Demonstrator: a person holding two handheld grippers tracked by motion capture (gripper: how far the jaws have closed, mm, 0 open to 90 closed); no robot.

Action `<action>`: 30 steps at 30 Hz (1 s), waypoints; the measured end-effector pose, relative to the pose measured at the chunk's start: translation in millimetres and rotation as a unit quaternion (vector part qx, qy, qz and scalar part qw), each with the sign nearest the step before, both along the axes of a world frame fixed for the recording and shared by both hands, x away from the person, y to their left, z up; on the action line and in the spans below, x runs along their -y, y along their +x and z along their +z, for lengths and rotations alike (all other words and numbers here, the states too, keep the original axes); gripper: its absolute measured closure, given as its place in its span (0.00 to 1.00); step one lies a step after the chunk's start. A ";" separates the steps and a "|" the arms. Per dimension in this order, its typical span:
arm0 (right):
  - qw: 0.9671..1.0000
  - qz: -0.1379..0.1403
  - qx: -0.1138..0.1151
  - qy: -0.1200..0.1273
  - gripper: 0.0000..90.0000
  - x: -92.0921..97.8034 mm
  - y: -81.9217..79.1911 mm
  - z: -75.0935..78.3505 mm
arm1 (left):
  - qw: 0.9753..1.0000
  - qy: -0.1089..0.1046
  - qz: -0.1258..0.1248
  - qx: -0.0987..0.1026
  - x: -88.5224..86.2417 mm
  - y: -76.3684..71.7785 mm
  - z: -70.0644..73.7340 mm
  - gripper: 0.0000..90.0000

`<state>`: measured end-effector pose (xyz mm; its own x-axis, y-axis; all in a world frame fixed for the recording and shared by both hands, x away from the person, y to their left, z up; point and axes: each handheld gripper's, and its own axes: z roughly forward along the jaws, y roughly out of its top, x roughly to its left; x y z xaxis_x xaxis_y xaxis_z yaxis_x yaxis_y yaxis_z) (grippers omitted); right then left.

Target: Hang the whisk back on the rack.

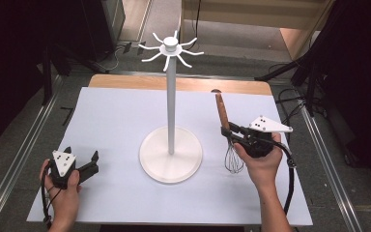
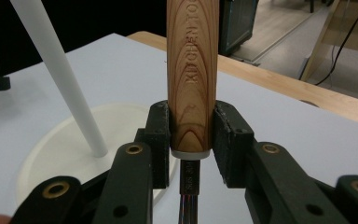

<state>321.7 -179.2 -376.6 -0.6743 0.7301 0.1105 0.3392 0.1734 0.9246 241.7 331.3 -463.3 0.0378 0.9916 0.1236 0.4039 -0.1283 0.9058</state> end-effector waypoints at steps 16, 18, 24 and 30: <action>0.999 -0.001 0.028 0.031 0.79 -0.4 -8.4 14.1 | 1.000 0.000 0.000 0.000 0.0 0.1 0.0 0.16; 0.999 0.001 0.031 0.035 0.79 -1.0 -9.5 16.3 | 1.000 0.000 0.000 0.000 0.0 0.0 0.0 0.16; 0.998 0.002 0.043 0.039 0.79 -3.8 -13.6 22.9 | 1.000 0.000 0.000 0.000 0.0 0.1 0.0 0.16; 0.997 0.003 0.054 0.046 0.79 -6.1 -16.5 28.9 | 1.000 0.000 0.000 0.000 0.0 0.1 0.0 0.16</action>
